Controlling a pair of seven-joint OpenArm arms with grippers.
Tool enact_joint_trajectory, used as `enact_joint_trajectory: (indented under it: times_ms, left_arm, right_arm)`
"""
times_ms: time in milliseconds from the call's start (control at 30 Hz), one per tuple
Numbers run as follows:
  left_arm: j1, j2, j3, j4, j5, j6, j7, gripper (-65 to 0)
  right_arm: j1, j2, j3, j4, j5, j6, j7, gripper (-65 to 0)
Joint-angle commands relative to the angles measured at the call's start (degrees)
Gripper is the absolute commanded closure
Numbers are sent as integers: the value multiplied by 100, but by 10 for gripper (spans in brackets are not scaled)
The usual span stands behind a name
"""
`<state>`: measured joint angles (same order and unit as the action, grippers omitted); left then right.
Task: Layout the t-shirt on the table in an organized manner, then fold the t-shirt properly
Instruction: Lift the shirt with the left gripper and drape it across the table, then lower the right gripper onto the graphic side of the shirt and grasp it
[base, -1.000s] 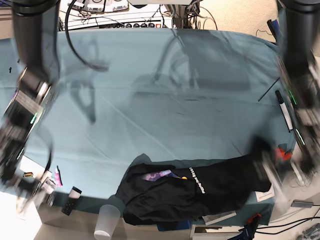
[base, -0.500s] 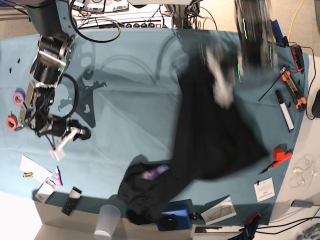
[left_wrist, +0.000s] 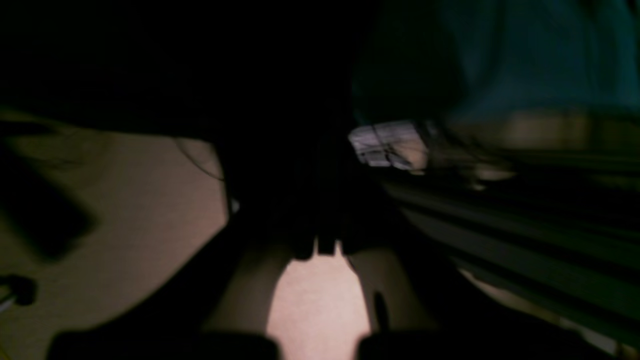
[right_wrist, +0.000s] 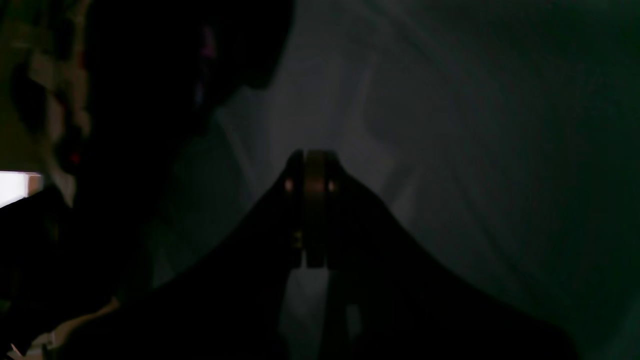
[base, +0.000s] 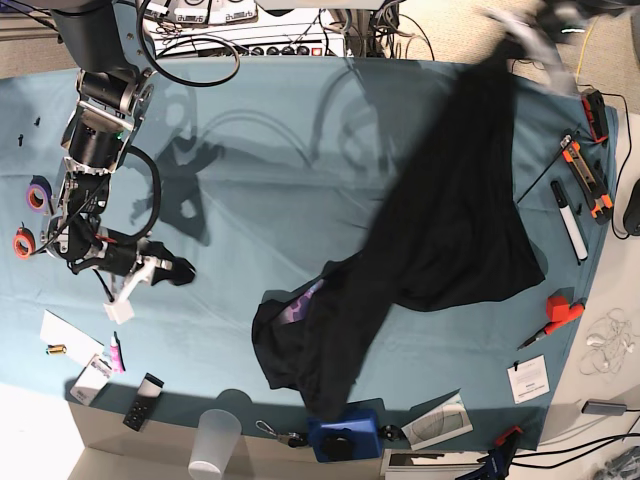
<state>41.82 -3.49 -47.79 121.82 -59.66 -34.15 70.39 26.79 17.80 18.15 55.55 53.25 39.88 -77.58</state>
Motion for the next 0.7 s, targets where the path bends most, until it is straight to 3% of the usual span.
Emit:
enact_joint_trajectory:
  times_ms: [0,100,167,267,500,600,667]
  left_arm:
    - [24,-22,-166,87,-125,-22,-35,0]
    - [-9,-26,-396,87,-157,-24,-42,0]
    - [-7,-17,-398,87,-190,-22,-39,0]
    - [-9,-20,-398,87,-354,-22,-42,0]
    - [-7,-20,-398,87,-514,-22,-37,0]
    - [-7,-20,-398,87,-514,-22,-37,0]
    - [-9,-22,-398,87,-516,-22,-42,0]
  right_arm:
    - [195,59,-118,103,330,12,87,-71]
    - [269,31,-719,103,680,12,140,-207]
    - [420,-72,-1224,103,695,12,299,-210]
    - [601,-354,-1982,103,549,12,1088,-210]
    - [909,-1591,-3014,101,-2179,12,2885,-210]
    - [892,-2020,-3182,101,-3327,-1005,3314,-210]
    - [859,-2212,-3198,101,-3755,-1182,3445,-210]
